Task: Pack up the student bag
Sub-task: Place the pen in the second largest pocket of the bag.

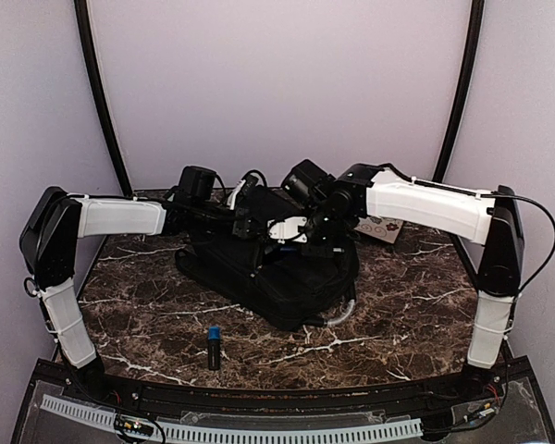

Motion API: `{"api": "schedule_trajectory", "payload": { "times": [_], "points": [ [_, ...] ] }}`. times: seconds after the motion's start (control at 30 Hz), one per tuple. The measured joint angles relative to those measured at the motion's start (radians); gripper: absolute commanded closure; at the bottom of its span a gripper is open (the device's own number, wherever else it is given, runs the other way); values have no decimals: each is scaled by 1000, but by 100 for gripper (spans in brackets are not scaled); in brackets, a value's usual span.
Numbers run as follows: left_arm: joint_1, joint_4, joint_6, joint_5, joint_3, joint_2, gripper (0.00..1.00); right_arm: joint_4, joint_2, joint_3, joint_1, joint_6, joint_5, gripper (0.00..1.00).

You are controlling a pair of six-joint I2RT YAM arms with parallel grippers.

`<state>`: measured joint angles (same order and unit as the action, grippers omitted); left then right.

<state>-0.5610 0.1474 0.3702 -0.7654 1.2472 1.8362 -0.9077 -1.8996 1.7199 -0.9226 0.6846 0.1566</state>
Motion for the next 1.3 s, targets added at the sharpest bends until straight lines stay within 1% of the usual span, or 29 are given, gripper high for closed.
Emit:
{"api": "schedule_trajectory", "payload": {
  "times": [0.1, 0.17, 0.33, 0.43, 0.53, 0.63, 0.8, 0.83, 0.87, 0.97, 1.07, 1.13, 1.23, 1.3],
  "points": [
    [0, 0, 0, -1, 0, 0, 100, 18, -82, 61, -21, 37, 108, 91],
    [0, 0, 0, -1, 0, 0, 100, 45, -119, 62, -39, 63, 148, 91],
    [0, -2, 0, -1, 0, 0, 100, 179, -151, -46, -61, 180, 213, 91],
    [0, -10, 0, -1, 0, 0, 100, 330, -138, -131, -69, 270, 225, 91],
    [0, -16, 0, -1, 0, 0, 100, 504, -90, -254, -73, 378, 232, 91],
    [0, -16, 0, -1, 0, 0, 100, 656, -51, -351, -72, 447, 235, 91],
    [0, -16, 0, -2, 0, 0, 100, 854, -44, -409, -68, 626, 227, 90],
    [0, -16, 0, -3, 0, 0, 100, 888, -48, -409, -64, 656, 225, 89],
    [0, -16, 0, -4, 0, 0, 100, 922, -53, -408, -60, 684, 223, 84],
    [0, -16, 0, -3, 0, 0, 100, 1030, -71, -412, -44, 756, 217, 64],
    [6, -7, 0, -5, 0, 0, 100, 1149, -80, -457, -35, 818, 215, 61],
    [6, -10, 0, -3, 0, 0, 100, 1186, -84, -472, -34, 832, 214, 60],
    [7, -8, 0, -2, 0, 0, 100, 1181, -80, -474, -34, 823, 214, 60],
    [6, -9, 0, -2, 0, 0, 100, 1136, -71, -468, -35, 797, 214, 60]
  ]
}}
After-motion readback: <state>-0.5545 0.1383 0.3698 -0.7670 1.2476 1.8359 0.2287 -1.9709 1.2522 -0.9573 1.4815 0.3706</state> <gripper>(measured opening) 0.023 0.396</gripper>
